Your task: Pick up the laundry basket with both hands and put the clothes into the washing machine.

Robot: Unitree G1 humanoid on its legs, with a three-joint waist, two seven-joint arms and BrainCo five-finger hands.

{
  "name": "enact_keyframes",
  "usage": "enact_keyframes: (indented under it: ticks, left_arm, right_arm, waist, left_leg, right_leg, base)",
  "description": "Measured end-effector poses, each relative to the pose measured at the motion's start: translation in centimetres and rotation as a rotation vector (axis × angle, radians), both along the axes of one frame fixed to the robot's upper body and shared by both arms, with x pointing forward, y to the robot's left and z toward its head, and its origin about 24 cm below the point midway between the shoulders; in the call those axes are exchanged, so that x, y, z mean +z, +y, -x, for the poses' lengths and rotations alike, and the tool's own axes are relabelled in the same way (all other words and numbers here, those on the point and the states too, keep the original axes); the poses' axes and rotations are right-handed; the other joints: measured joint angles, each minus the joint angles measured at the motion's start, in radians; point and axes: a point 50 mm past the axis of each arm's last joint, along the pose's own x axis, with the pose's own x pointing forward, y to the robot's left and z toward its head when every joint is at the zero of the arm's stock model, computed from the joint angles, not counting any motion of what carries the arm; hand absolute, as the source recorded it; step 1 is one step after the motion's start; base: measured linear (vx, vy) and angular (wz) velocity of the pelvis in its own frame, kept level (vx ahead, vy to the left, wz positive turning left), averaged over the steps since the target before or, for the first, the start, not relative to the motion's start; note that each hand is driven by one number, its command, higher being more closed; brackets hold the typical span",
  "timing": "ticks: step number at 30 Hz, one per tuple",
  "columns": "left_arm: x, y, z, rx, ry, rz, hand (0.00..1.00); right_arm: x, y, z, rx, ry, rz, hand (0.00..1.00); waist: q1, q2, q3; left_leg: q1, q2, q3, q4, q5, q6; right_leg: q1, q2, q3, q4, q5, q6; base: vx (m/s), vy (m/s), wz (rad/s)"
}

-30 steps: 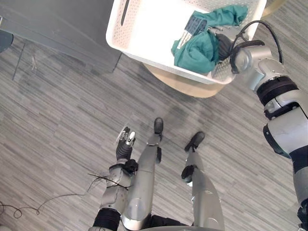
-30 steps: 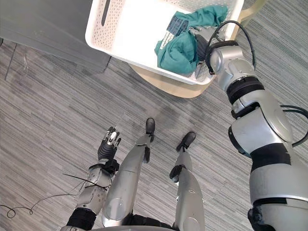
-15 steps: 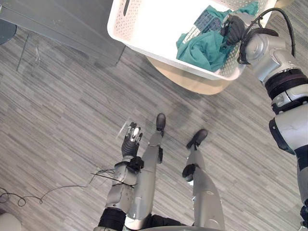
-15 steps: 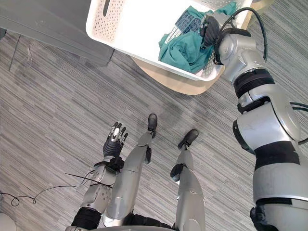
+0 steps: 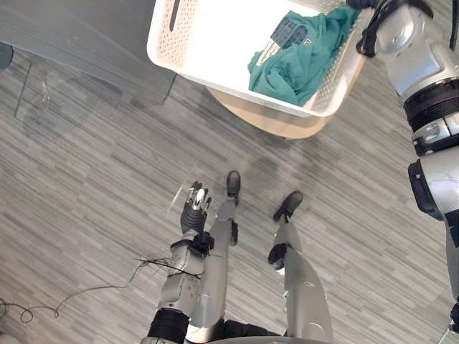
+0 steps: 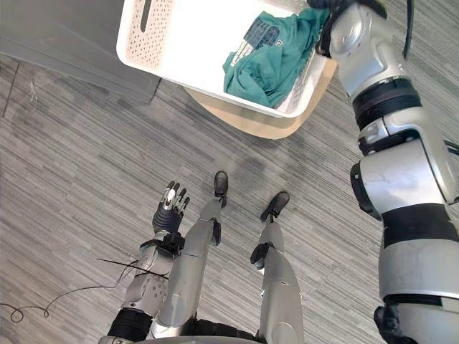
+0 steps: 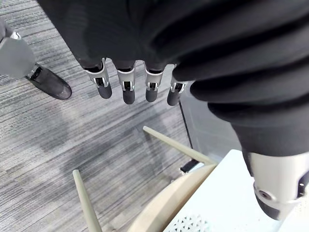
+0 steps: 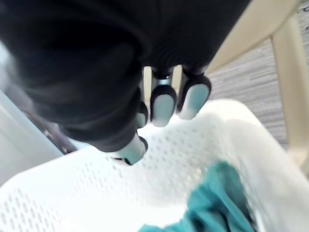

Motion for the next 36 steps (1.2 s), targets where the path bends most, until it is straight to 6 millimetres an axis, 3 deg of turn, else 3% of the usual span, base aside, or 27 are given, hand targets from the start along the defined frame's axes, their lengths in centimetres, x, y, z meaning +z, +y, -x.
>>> enact_keyframes:
  ticks: [5, 10, 14, 17, 22, 28, 32, 36]
  left_arm:
    - [0.8, 0.0, -0.8, 0.003, -0.024, -0.031, 0.00]
    - [0.9, 0.4, -0.9, 0.006, -0.028, -0.054, 0.00]
    - [0.9, 1.2, -0.9, 0.023, -0.021, -0.085, 0.00]
    - [0.9, 2.0, -0.9, 0.026, -0.022, -0.123, 0.00]
    - [0.9, 2.4, -1.0, 0.030, -0.025, -0.158, 0.00]
    - [1.0, 3.1, -1.0, 0.073, -0.020, -0.160, 0.00]
    - [1.6, 3.2, -1.5, 0.090, -0.041, -0.170, 0.00]
    - [2.2, 3.1, -1.8, 0.095, -0.072, -0.188, 0.00]
  right_arm:
    - [4.3, 0.4, 3.1, 0.064, -0.281, -0.165, 1.00]
    - [5.9, 1.1, 4.8, 0.111, -0.417, -0.242, 1.00]
    - [6.9, 3.2, 6.4, 0.204, -0.505, -0.249, 1.00]
    - [7.6, 4.9, 8.1, 0.284, -0.583, -0.240, 1.00]
    - [7.0, 6.1, 8.0, 0.326, -0.584, -0.216, 1.00]
    - [5.6, 7.0, 7.5, 0.357, -0.555, -0.190, 1.00]
    - [4.9, 7.9, 7.3, 0.385, -0.538, -0.185, 1.00]
    - [4.8, 8.6, 8.3, 0.444, -0.562, -0.194, 1.00]
  waist:
    - [-0.014, -0.026, 0.002]
    - [-0.039, -0.052, 0.001]
    - [-0.051, -0.063, 0.000]
    - [-0.057, -0.088, -0.001]
    - [-0.060, -0.122, -0.002]
    - [-0.057, -0.137, -0.005]
    - [-0.052, -0.166, -0.003]
    - [-0.046, -0.181, -0.005]
  left_leg:
    - [0.037, 0.015, 0.003, 0.003, 0.002, -0.003]
    - [0.047, 0.018, 0.001, 0.015, 0.001, -0.003]
    - [0.054, 0.026, -0.001, 0.042, -0.002, -0.008]
    - [0.061, 0.030, -0.003, 0.050, -0.005, -0.012]
    - [0.054, 0.031, -0.003, 0.055, -0.009, -0.017]
    - [-0.001, 0.032, -0.027, 0.087, -0.013, -0.021]
    - [-0.022, 0.041, -0.038, 0.101, -0.015, -0.021]
    - [-0.025, 0.052, -0.050, 0.100, -0.016, -0.024]
  right_leg:
    - [0.033, 0.014, 0.000, 0.000, 0.000, 0.000]
    - [0.049, 0.015, 0.001, 0.000, -0.005, 0.003]
    - [0.072, 0.021, 0.000, 0.000, -0.007, 0.000]
    - [0.081, 0.024, 0.001, 0.000, -0.022, -0.020]
    - [0.077, 0.023, -0.005, 0.000, -0.024, -0.022]
    - [0.049, 0.024, -0.032, 0.000, -0.017, -0.011]
    - [0.043, 0.033, -0.048, 0.000, -0.020, -0.008]
    - [0.046, 0.045, -0.066, 0.000, -0.041, -0.007]
  base:
    - [-0.01, -0.006, -0.07]
    - [0.00, -0.002, 0.02]
    - [-0.01, -0.001, 0.01]
    - [-0.03, -0.015, -0.03]
    - [-0.02, -0.009, -0.01]
    - [0.01, -0.007, 0.08]
    - [0.04, -0.010, 0.06]
    - [0.02, -0.022, 0.03]
